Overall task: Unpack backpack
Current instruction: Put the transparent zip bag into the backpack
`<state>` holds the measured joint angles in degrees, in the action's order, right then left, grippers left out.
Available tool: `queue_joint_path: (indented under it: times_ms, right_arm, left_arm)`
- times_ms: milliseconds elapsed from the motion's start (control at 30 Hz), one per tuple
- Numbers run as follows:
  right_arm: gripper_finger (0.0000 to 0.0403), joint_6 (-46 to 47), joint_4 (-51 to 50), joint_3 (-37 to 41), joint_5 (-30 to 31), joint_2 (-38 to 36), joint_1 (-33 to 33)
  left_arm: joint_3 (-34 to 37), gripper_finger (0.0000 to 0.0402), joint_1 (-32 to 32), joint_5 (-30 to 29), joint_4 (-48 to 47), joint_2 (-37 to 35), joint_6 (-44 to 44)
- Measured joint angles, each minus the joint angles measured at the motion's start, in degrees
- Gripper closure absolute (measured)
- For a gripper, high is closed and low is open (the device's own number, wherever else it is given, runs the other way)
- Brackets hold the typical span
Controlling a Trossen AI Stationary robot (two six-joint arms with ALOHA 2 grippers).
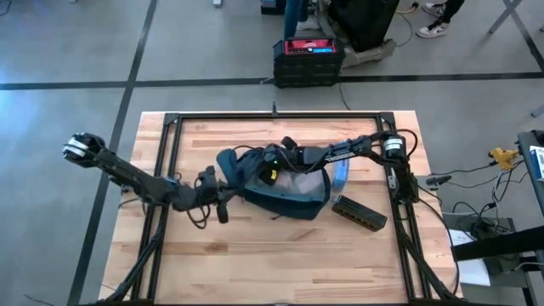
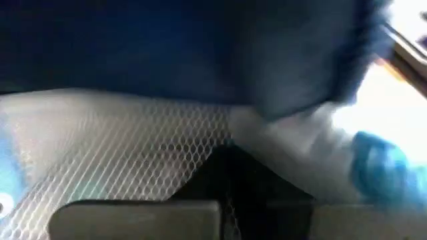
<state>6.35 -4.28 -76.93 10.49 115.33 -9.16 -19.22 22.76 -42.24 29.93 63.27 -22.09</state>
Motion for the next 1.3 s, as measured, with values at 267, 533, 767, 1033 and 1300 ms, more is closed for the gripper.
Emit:
queue_joint_path:
  times_ms: [267, 533, 767, 1033, 1300]
  right_arm:
    - [0.0336, -9.3, -14.5, -11.9, -9.2, -0.3, 3.2]
    - [0.0254, -12.6, -39.3, -21.0, 3.5, -3.6, 8.8]
    - [0.0368, 1.5, -51.9, -11.9, 23.0, -12.9, 14.9]
    - [0.04, 9.5, -51.4, -1.3, 20.1, -19.6, 10.0]
    - [0.0402, 3.4, -21.8, 4.2, -6.3, -12.8, 9.9]
  left_arm:
    - [0.1, 0.0401, -0.3, -5.2, -0.1, -0.6, 0.8]
    - [0.1, 0.0401, -0.3, -9.2, -5.7, -4.1, 1.4]
    - [0.1, 0.0401, -0.3, -9.7, -16.3, -7.9, -3.0]
    - [0.2, 0.0401, -0.1, -9.7, -17.5, -10.1, -2.8]
    - [0.2, 0.0401, 0.0, -9.7, -12.9, -4.1, -5.6]
